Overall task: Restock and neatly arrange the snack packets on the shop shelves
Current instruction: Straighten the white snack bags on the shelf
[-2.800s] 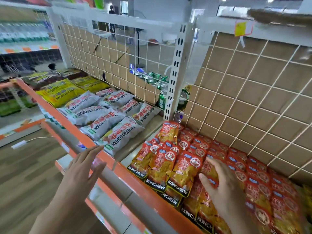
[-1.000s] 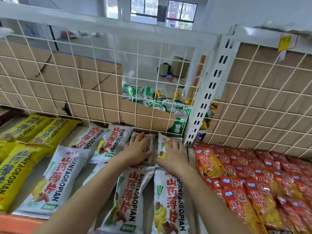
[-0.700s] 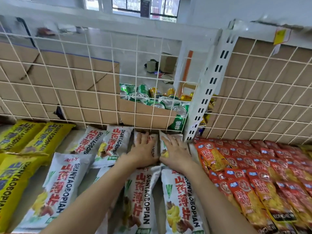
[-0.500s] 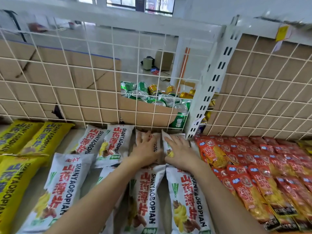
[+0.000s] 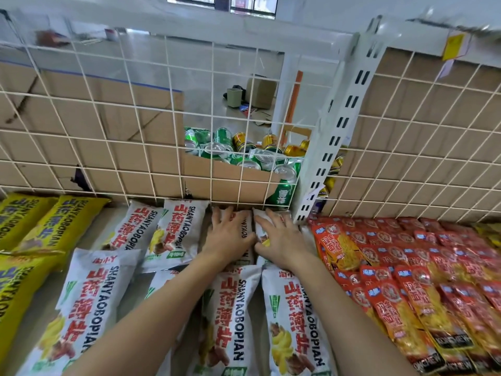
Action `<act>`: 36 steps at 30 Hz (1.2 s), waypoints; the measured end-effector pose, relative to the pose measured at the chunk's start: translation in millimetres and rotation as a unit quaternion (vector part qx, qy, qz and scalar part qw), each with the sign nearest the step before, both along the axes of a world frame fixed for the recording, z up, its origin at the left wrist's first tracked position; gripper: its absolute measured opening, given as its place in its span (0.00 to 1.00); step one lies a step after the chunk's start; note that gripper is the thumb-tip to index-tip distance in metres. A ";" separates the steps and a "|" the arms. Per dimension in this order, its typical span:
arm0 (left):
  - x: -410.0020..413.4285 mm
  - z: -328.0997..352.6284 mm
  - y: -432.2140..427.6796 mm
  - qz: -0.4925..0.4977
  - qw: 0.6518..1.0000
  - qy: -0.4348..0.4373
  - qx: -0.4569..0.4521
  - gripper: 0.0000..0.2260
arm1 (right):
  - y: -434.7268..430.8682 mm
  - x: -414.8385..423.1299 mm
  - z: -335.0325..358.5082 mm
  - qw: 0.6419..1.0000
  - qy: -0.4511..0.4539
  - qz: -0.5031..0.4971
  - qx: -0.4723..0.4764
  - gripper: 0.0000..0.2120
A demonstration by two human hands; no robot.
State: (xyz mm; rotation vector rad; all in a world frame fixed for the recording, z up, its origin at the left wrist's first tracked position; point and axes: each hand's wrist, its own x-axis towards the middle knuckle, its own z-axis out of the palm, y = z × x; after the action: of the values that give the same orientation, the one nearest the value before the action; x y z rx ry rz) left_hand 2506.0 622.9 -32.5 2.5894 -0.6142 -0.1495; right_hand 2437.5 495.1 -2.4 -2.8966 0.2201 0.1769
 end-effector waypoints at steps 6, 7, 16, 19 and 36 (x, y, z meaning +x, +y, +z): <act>-2.4 6.9 2.5 -0.011 0.999 0.023 0.026 0.28 | -4.2 1.3 -1.3 1.000 0.007 0.027 0.007 0.38; -2.5 9.4 4.7 -0.016 0.999 0.036 0.032 0.29 | -5.1 0.3 -0.8 1.000 0.006 0.028 0.012 0.38; -18.4 56.5 81.3 -0.013 0.996 0.015 -0.085 0.20 | -0.8 -17.8 7.8 0.995 -0.088 0.011 0.047 0.27; -9.6 62.5 124.1 0.046 0.995 -0.030 -0.089 0.18 | 20.0 -14.5 12.6 0.993 -0.104 0.044 0.044 0.27; 57.5 16.9 190.6 -0.057 0.989 -0.008 0.133 0.28 | 175.0 78.3 -5.6 0.997 -0.044 0.019 0.053 0.28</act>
State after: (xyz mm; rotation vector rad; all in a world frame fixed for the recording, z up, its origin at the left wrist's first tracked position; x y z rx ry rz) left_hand 2563.6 813.5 -15.6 2.8127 -0.7965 -0.2649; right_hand 2515.8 670.0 -8.0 -2.7973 0.1355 0.0665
